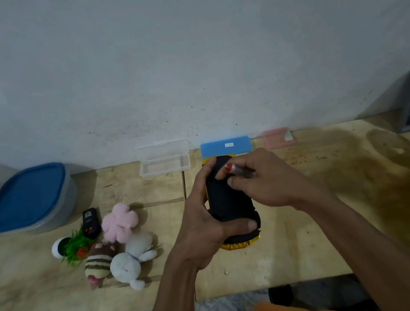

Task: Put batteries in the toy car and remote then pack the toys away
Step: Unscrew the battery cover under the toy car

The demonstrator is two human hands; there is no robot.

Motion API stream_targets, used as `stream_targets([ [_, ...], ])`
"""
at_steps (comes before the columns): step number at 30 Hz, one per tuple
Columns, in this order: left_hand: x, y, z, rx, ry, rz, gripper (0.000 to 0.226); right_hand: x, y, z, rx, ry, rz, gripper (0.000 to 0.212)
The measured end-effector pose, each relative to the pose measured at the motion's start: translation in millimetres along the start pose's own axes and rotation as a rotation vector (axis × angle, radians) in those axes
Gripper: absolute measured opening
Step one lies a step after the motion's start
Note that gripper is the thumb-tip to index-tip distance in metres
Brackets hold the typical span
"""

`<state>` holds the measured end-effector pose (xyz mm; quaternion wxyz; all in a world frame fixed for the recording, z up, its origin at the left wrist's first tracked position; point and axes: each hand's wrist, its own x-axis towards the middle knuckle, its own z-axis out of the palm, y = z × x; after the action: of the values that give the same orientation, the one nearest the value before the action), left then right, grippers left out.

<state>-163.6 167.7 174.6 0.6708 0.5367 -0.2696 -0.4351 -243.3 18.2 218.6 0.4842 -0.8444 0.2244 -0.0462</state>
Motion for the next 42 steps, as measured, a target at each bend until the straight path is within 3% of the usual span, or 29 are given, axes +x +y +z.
stream_targets([
  [13,-3.8,-11.0,-8.9,0.047,0.024,-0.017,0.114,-0.9,3.8,1.5,0.034,-0.053,-0.057,0.021],
  [20,-18.9,-19.1,-26.9,0.035,0.062,-0.055,0.117,-2.9,5.8,30.3,0.203,0.084,0.081,0.011],
  [32,-55.7,-44.3,-67.4,0.040,0.106,-0.150,0.118,-7.2,3.4,94.8,0.254,0.078,0.296,0.008],
  [37,-43.1,-46.3,-71.4,0.020,0.106,-0.161,0.119,3.0,11.9,99.8,0.348,0.174,0.384,0.007],
  [42,-18.1,-49.8,-67.8,0.051,0.123,-0.157,0.118,24.2,26.8,83.2,0.293,0.112,0.355,0.006],
])
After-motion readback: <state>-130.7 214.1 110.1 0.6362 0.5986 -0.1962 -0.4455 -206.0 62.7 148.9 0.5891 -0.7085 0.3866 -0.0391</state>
